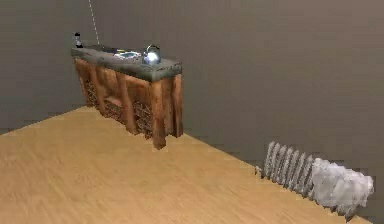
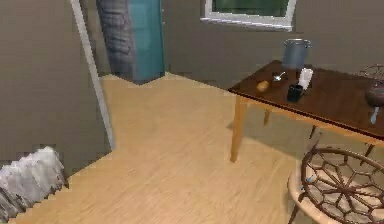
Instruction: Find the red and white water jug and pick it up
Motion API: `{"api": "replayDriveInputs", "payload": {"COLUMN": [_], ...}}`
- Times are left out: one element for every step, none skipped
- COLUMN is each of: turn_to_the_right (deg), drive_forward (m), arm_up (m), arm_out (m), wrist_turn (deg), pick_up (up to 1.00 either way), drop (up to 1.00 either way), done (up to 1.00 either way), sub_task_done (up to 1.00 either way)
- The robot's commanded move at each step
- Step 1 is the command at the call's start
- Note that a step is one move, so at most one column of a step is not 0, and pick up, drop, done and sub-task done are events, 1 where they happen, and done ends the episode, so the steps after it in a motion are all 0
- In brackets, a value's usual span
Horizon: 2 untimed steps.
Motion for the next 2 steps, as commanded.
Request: {"api": "replayDriveInputs", "payload": {"turn_to_the_right": [-39.0, 0.0], "drive_forward": [0.00, 0.95], "arm_up": [0.00, 0.00], "arm_out": [0.00, 0.00], "wrist_turn": [0.0, 0.0], "pick_up": [0.00, 0.00], "drop": [0.00, 0.00], "done": [0.00, 0.00], "sub_task_done": [0.00, 0.00]}}
